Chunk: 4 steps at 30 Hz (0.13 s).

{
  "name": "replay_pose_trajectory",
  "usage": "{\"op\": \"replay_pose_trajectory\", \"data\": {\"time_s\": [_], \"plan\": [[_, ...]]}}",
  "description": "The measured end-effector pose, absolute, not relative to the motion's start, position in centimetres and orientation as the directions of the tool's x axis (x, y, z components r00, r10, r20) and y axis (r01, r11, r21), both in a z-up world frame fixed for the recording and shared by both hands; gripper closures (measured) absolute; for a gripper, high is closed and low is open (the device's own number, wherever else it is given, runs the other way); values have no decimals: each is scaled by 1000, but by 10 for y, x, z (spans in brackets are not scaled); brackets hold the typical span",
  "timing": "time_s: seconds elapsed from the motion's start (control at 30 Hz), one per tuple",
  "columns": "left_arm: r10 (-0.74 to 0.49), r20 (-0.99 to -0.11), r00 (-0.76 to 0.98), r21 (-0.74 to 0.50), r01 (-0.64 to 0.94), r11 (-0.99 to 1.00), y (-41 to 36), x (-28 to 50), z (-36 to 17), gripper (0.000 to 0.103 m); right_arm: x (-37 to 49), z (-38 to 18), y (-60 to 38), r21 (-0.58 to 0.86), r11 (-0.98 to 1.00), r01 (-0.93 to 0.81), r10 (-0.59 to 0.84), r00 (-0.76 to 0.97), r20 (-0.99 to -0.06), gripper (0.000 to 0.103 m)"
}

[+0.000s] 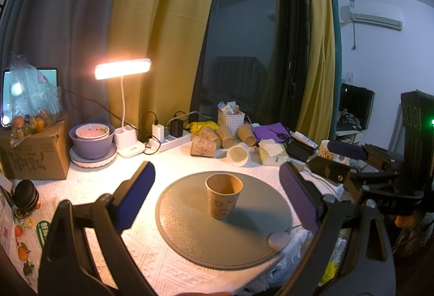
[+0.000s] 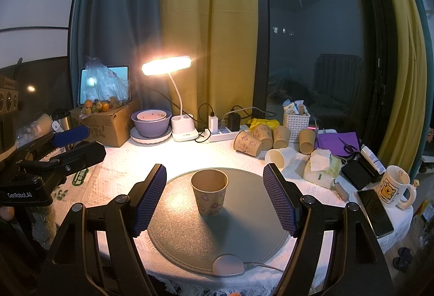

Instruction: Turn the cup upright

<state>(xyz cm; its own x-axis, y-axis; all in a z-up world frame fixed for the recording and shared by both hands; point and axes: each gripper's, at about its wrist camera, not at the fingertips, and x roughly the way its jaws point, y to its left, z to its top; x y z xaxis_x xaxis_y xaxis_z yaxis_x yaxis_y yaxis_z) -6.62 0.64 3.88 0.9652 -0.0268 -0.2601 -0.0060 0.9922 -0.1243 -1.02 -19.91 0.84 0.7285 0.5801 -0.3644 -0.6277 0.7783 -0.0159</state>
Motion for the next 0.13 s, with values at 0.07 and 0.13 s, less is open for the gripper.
{"op": "replay_pose_trajectory", "data": {"time_s": [0.07,0.13], "plan": [[-39,-262,964,-124,6,992,3,-65,37,9,-10,8,-199,-15,778,-628,581,728,-365,26],[-50,-261,964,-117,20,993,0,-66,36,9,-10,9,-200,-16,778,-628,580,728,-365,26]]}}
